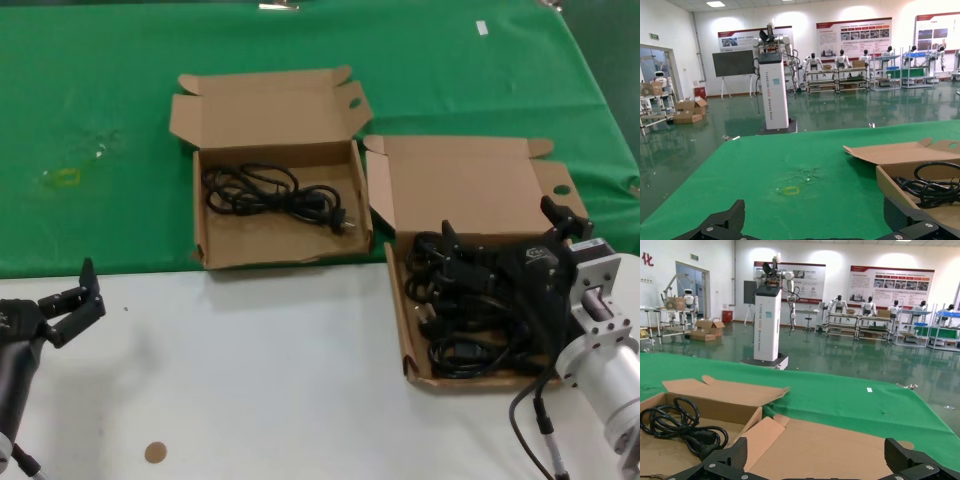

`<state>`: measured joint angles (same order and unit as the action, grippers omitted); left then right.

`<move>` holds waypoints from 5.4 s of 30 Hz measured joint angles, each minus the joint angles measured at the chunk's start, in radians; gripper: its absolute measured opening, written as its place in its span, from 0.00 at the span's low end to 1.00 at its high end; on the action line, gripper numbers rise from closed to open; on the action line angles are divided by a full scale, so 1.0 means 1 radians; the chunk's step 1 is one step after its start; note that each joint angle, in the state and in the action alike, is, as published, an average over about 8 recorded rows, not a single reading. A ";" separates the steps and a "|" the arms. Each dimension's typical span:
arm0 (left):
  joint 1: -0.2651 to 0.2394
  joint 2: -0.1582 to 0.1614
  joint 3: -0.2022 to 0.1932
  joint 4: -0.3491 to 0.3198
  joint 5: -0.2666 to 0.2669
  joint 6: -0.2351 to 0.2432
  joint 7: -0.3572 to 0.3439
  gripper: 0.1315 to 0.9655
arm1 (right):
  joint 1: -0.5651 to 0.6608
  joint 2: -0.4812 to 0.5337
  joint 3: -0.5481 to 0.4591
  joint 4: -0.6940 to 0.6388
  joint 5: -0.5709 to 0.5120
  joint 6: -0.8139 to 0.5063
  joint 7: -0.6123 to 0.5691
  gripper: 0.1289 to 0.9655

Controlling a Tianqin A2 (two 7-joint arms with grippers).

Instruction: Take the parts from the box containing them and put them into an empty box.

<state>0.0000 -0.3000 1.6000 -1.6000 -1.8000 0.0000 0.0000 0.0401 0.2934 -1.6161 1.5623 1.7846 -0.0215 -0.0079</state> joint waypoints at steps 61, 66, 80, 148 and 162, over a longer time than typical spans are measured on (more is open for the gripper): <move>0.000 0.000 0.000 0.000 0.000 0.000 0.000 1.00 | 0.000 0.000 0.000 0.000 0.000 0.000 0.000 1.00; 0.000 0.000 0.000 0.000 0.000 0.000 0.000 1.00 | 0.000 0.000 0.000 0.000 0.000 0.000 0.000 1.00; 0.000 0.000 0.000 0.000 0.000 0.000 0.000 1.00 | 0.000 0.000 0.000 0.000 0.000 0.000 0.000 1.00; 0.000 0.000 0.000 0.000 0.000 0.000 0.000 1.00 | 0.000 0.000 0.000 0.000 0.000 0.000 0.000 1.00; 0.000 0.000 0.000 0.000 0.000 0.000 0.000 1.00 | 0.000 0.000 0.000 0.000 0.000 0.000 0.000 1.00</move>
<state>0.0000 -0.3000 1.6000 -1.6000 -1.8000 0.0000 0.0000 0.0401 0.2934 -1.6161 1.5623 1.7846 -0.0215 -0.0080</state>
